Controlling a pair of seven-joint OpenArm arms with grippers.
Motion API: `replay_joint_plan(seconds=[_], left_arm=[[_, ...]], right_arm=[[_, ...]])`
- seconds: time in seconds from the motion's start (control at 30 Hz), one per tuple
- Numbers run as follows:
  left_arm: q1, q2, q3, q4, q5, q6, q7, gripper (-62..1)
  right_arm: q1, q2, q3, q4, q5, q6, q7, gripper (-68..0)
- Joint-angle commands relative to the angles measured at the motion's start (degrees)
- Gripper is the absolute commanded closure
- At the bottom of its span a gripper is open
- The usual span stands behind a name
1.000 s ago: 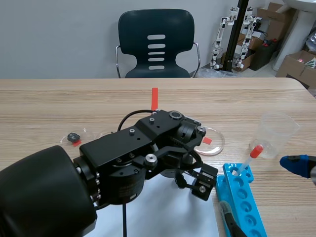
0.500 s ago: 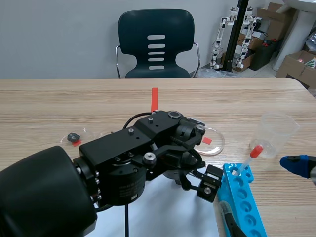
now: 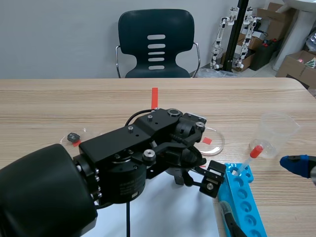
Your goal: Pick up the right mineral with the left hand
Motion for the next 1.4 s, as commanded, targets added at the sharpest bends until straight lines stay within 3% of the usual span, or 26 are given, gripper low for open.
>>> replay_joint_plan(seconds=[0.0,0.57,0.93,1.1,1.37], left_arm=[[-1.6,2.0,0.6,1.1,-0.2,-0.2,-0.3,-62.3],[-1.7,2.0,6.0,1.1,-0.6,-0.1,0.2,-62.3],[-1.7,2.0,6.1,1.1,-1.5,-0.1,0.2,-62.3],[-1.7,2.0,6.1,0.9,-1.8,-0.1,0.2,-47.9],[-1.7,2.0,4.4,-3.4,-3.0,-0.1,-1.2,-46.0]], right_arm=[[-0.1,0.5,0.2,0.1,0.6,-0.2,0.9,-67.9],[-0.1,0.5,0.2,0.1,0.6,-0.2,0.9,-67.9],[-0.1,0.5,0.2,0.1,0.6,-0.2,0.9,-67.9],[-0.1,0.5,0.2,0.1,0.6,-0.2,0.9,-67.9],[-0.1,0.5,0.2,0.1,0.6,-0.2,0.9,-67.9]])
